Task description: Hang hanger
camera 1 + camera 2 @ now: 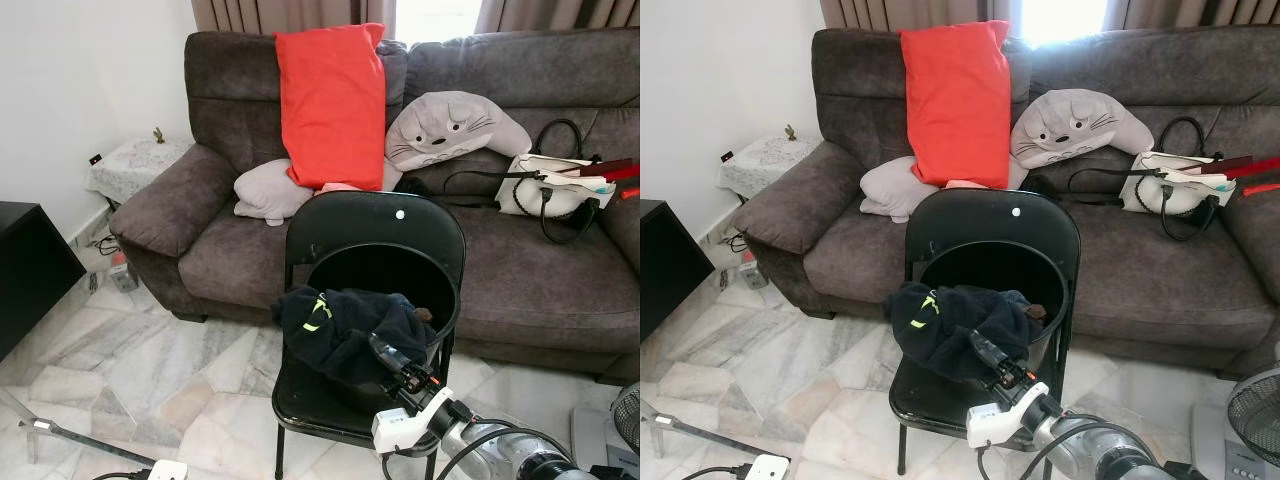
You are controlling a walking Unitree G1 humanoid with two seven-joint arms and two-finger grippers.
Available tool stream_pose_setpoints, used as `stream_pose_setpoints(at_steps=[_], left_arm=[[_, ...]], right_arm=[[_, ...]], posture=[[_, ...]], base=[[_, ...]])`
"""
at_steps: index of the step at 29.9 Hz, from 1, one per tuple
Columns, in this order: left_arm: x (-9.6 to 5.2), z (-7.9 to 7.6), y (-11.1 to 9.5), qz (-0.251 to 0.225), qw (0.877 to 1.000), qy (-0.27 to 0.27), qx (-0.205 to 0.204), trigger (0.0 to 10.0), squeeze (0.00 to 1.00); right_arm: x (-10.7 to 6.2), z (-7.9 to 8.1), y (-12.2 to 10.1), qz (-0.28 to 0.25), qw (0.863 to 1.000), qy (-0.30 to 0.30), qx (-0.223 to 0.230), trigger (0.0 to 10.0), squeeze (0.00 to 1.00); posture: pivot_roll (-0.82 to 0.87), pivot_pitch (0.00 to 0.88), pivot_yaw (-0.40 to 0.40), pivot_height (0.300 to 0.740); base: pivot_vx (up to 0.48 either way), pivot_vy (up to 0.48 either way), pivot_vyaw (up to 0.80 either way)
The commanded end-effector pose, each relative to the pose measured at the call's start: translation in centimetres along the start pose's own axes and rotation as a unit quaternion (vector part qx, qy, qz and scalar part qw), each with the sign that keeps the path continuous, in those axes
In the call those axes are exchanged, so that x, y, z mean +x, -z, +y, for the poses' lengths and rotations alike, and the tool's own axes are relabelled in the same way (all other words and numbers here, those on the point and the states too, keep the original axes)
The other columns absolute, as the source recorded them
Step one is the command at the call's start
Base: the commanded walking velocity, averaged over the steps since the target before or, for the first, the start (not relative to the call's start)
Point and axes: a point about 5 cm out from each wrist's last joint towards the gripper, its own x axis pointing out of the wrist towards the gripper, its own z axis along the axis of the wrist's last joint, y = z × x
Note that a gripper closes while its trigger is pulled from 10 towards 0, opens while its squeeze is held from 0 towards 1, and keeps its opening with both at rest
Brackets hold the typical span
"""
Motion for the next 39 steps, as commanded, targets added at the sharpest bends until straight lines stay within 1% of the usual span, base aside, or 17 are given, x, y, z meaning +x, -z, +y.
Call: stream_pose_setpoints(at_steps=[1,6,10,15,22,23,25,26,27,32,33,34,35,36,37,38,39], left_arm=[[-0.1,0.5,0.2,0.001,1.000,-0.008,-0.002,10.0,0.00],[-0.1,0.5,0.2,0.001,1.000,-0.008,-0.001,10.0,0.00],[-0.1,0.5,0.3,0.001,1.000,-0.008,-0.001,10.0,0.00],[-0.1,0.5,0.3,0.000,1.000,-0.008,-0.001,10.0,0.00],[-0.2,0.5,0.3,0.000,1.000,-0.009,-0.001,10.0,0.00],[-0.2,0.5,0.3,0.000,1.000,-0.009,0.000,10.0,0.00],[-0.2,0.5,0.3,-0.001,1.000,-0.009,0.000,10.0,0.00],[-0.1,0.5,0.3,-0.001,1.000,-0.010,0.000,10.0,0.00],[-0.1,0.5,0.3,-0.002,1.000,-0.010,0.000,10.0,0.00],[-0.1,0.5,0.2,-0.002,1.000,-0.012,-0.001,10.0,0.00],[-0.1,0.5,0.2,-0.002,1.000,-0.013,0.000,10.0,0.00],[-0.1,0.5,0.2,-0.002,1.000,-0.014,0.001,10.0,0.00],[-0.1,0.5,0.2,-0.003,1.000,-0.014,0.001,10.0,0.00],[-0.1,0.5,0.2,-0.003,1.000,-0.015,0.002,10.0,0.00],[-0.1,0.5,0.1,-0.003,1.000,-0.015,0.003,10.0,0.00],[-0.1,0.5,0.1,-0.003,1.000,-0.015,0.003,10.0,0.00],[-0.1,0.6,0.1,-0.004,1.000,-0.016,0.004,10.0,0.00]], right_arm=[[0.2,-0.3,0.1,0.005,1.000,0.008,0.011,0.0,0.00],[-0.1,0.0,0.1,0.017,0.999,0.008,0.028,0.0,0.00],[-0.4,0.1,0.4,0.044,0.998,0.012,0.046,0.0,0.00],[-0.7,-0.1,1.0,0.061,0.997,0.018,0.053,0.0,0.00],[-0.5,-1.4,1.9,0.067,0.995,0.034,0.061,0.0,0.00],[-0.3,-2.0,2.2,0.073,0.994,0.047,0.065,0.0,0.00],[-0.1,-2.5,2.5,0.079,0.993,0.059,0.069,0.0,0.00],[0.0,-3.0,2.9,0.089,0.991,0.074,0.072,0.0,0.00],[0.1,-4.2,3.7,0.119,0.981,0.113,0.099,0.0,0.00],[0.1,-6.1,4.8,0.159,0.958,0.179,0.158,0.0,0.00],[0.2,-7.1,5.2,0.181,0.937,0.216,0.205,0.0,0.00],[0.3,-7.5,5.4,0.191,0.927,0.229,0.228,0.0,0.00],[0.3,-7.9,5.6,0.204,0.911,0.244,0.262,0.0,0.00],[0.4,-8.7,6.0,0.238,0.853,0.288,0.364,0.0,0.00],[0.5,-9.2,6.3,0.261,0.801,0.319,0.434,0.0,0.00],[0.4,-9.4,6.4,0.272,0.764,0.335,0.479,0.0,0.00],[0.4,-9.5,6.5,0.286,0.722,0.350,0.523,0.0,0.00]], posture=[[-0.06,0.000,0.118,0.740],[-0.06,0.000,0.118,0.740],[-0.06,0.000,0.120,0.740],[-0.06,0.000,0.120,0.740],[-0.06,0.000,0.119,0.740],[-0.06,0.000,0.119,0.740],[-0.06,0.000,0.120,0.740],[-0.06,0.000,0.120,0.740],[-0.06,0.000,0.119,0.740],[-0.07,0.000,0.121,0.740],[-0.07,0.000,0.121,0.740],[-0.07,0.000,0.121,0.740],[-0.08,0.000,0.120,0.740],[-0.09,0.000,0.121,0.740],[-0.09,0.000,0.122,0.740],[-0.09,0.000,0.122,0.740],[-0.09,0.000,0.122,0.740]], base=[[0.000,0.000,0.00],[0.000,0.000,0.00],[0.000,0.000,0.00],[0.000,0.000,0.00],[0.000,0.000,0.00],[0.000,0.000,0.00],[0.000,0.000,0.00],[0.000,0.000,0.00],[0.000,0.000,0.00],[0.000,0.000,0.00],[0.000,0.000,0.00],[0.000,0.000,0.00],[0.000,0.000,0.00],[0.000,0.000,0.00],[0.000,0.000,0.00],[0.000,0.000,0.00],[0.000,0.000,0.00]])
